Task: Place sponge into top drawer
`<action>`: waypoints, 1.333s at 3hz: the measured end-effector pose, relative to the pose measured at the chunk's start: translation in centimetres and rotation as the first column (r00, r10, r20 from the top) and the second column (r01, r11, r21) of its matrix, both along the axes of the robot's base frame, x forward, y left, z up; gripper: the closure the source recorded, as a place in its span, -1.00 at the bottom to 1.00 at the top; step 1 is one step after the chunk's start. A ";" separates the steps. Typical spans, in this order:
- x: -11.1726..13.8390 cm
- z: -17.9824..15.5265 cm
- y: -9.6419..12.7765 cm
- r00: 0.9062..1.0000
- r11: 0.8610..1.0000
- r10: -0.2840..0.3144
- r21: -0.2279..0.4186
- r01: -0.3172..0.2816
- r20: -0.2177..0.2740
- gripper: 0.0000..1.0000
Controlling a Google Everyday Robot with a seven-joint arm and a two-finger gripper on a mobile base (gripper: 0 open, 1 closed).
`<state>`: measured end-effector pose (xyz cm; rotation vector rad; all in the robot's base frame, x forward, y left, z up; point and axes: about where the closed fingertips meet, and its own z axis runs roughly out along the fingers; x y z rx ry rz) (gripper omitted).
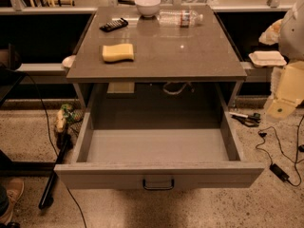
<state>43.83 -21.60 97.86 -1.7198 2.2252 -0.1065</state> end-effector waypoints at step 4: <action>17.3 -4.7 4.5 0.983 0.961 0.079 0.249 -0.119 0.165 -1.00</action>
Offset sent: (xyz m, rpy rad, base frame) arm 0.1095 0.0107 -0.0323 0.1040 -0.0856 0.0997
